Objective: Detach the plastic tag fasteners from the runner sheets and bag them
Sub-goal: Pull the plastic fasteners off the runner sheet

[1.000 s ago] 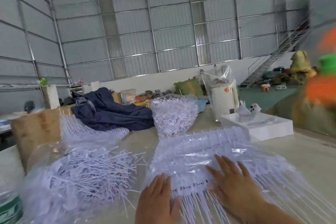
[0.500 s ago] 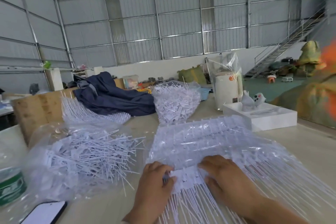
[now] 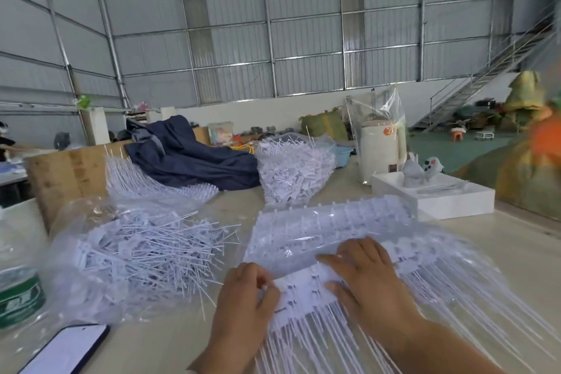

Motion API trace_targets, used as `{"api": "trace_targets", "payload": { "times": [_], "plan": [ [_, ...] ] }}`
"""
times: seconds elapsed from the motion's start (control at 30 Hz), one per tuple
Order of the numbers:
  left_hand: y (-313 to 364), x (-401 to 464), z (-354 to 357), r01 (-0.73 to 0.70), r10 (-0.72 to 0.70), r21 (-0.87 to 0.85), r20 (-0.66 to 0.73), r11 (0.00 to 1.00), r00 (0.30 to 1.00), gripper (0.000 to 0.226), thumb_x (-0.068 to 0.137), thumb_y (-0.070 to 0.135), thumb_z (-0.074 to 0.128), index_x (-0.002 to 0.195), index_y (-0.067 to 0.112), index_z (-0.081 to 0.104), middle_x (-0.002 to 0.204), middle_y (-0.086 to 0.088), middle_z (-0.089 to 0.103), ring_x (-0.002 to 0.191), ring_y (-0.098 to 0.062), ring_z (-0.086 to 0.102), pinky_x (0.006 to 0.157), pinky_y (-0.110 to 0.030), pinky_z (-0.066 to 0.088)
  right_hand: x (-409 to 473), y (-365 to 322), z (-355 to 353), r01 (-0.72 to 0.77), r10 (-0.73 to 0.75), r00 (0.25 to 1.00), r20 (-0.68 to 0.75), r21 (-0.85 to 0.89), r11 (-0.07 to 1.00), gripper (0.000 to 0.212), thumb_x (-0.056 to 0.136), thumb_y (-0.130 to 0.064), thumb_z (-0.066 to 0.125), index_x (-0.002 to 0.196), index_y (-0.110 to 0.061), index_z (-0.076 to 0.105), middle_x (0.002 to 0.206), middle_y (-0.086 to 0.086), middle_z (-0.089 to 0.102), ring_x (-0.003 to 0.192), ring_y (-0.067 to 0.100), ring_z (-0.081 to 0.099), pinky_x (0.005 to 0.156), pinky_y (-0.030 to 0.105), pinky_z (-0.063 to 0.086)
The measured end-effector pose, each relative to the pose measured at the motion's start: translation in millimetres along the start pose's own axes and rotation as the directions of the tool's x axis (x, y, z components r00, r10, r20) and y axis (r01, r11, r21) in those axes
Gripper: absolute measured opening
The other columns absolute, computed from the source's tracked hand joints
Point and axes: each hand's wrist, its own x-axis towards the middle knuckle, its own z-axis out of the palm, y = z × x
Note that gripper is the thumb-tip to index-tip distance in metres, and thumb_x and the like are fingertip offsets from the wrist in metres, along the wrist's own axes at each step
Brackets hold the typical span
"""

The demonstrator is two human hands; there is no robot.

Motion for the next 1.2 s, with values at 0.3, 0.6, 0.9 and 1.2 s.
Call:
{"api": "trace_targets", "payload": {
  "times": [0.3, 0.6, 0.9, 1.2],
  "plan": [
    [-13.2, 5.2, -8.5, 0.212, -0.223, -0.117, -0.092, 0.970, 0.971, 0.024, 0.102, 0.019, 0.042, 0.085, 0.024, 0.060, 0.091, 0.008, 0.057, 0.074, -0.001, 0.054, 0.059, -0.014, 0.034, -6.1, 48.0, -16.0, -0.324, 0.360, 0.917, 0.172, -0.205, 0.924, 0.070, 0.078, -0.084, 0.033, 0.124, -0.034, 0.050, 0.115, -0.016, 0.056, 0.114, 0.009, 0.049, 0.097, 0.029, 0.024],
    [-27.1, 10.7, -6.5, 0.357, -0.395, -0.385, -0.023, 0.851, 0.918, 0.048, 0.098, 0.034, 0.052, 0.070, -0.005, 0.053, 0.056, -0.008, 0.044, 0.049, -0.017, 0.043, 0.050, -0.026, 0.033, 9.4, 40.5, -44.7, -0.132, 0.097, 0.960, -0.264, -0.119, 0.984, 0.048, 0.064, -0.051, 0.081, 0.098, -0.020, 0.067, 0.091, -0.004, 0.059, 0.087, 0.024, 0.060, 0.091, 0.032, 0.023],
    [-24.4, 12.2, -0.8, 0.311, -0.330, -0.244, -0.040, 0.919, 0.943, 0.042, 0.097, 0.036, 0.054, 0.067, 0.010, 0.065, 0.055, -0.008, 0.054, 0.048, -0.012, 0.047, 0.053, -0.026, 0.036, 10.7, 15.9, -93.9, -0.183, 0.091, 0.945, -0.315, -0.275, 0.944, 0.050, 0.089, -0.058, 0.041, 0.073, -0.017, 0.064, 0.066, -0.001, 0.056, 0.067, 0.023, 0.052, 0.087, 0.039, 0.033],
    [-7.5, 8.8, -23.1, 0.360, -0.290, -0.438, 0.219, 0.824, 0.932, 0.046, 0.092, 0.053, 0.051, 0.080, 0.014, 0.071, 0.052, -0.002, 0.051, 0.043, -0.011, 0.043, 0.047, -0.019, 0.034, 5.7, 64.5, -84.1, -0.486, 0.498, 0.859, -0.118, -0.497, 0.719, 0.074, 0.072, -0.084, 0.011, 0.053, -0.022, 0.047, 0.040, -0.009, 0.044, 0.043, 0.010, 0.045, 0.066, 0.029, 0.035]
  ]
}}
